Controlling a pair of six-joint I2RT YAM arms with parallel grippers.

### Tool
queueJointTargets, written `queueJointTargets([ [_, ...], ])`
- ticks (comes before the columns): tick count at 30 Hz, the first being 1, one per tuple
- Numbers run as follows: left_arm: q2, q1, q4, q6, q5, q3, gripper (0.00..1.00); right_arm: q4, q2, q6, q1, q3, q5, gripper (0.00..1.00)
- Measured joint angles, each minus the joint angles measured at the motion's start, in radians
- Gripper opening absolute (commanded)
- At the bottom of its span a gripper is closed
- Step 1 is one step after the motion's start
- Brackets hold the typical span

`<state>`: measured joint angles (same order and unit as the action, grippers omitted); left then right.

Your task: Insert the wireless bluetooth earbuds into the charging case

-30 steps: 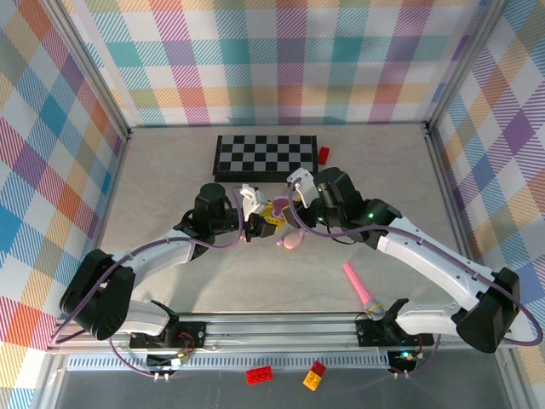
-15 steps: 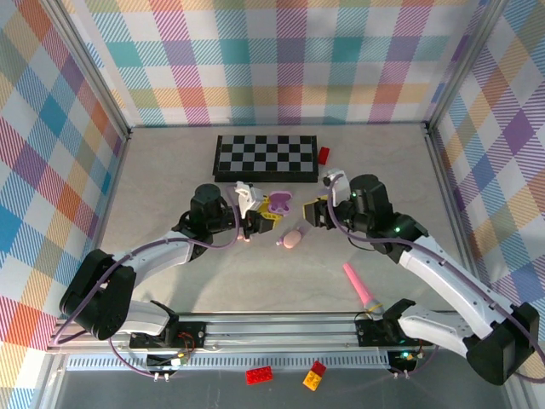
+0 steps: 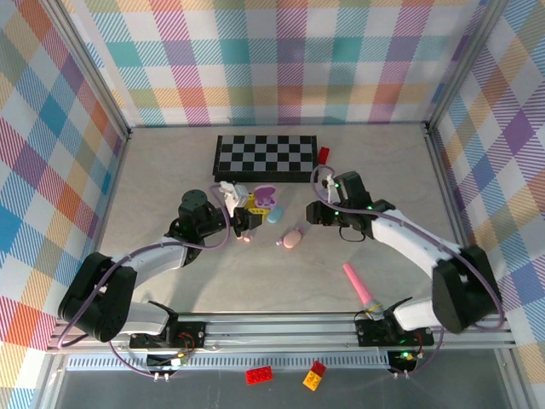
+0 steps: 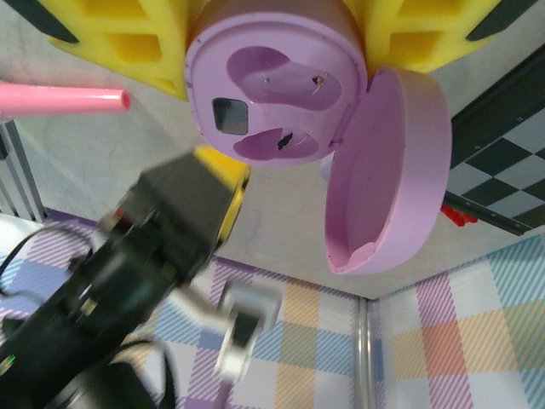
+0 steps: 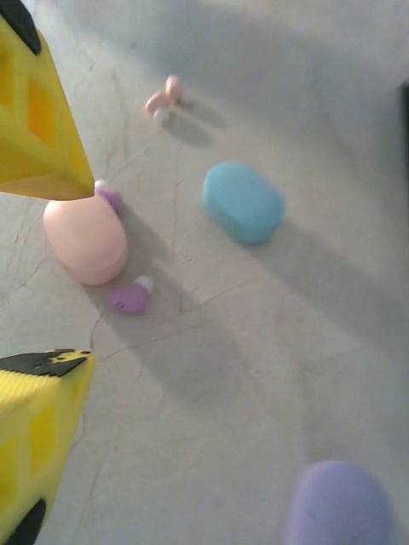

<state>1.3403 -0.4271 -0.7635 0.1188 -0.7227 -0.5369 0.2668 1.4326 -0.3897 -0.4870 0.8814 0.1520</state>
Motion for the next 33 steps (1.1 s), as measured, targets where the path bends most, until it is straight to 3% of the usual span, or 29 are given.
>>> queueJointTargets([
  [5,-0.017,0.0,-0.003,-0.003,0.0,0.0,0.35,0.014,0.178,-0.044,0.0,0.043,0.037,0.38],
  [11,-0.017,0.0,-0.004,-0.008,-0.001,0.0,0.35,0.0,0.274,-0.083,0.0,0.06,0.088,0.33],
  [22,-0.023,0.0,-0.004,-0.011,-0.001,0.0,0.35,-0.016,0.369,-0.097,0.002,0.113,0.151,0.28],
  [33,-0.036,0.0,0.001,-0.01,-0.002,0.0,0.35,-0.024,0.358,-0.11,0.011,0.106,0.106,0.22],
])
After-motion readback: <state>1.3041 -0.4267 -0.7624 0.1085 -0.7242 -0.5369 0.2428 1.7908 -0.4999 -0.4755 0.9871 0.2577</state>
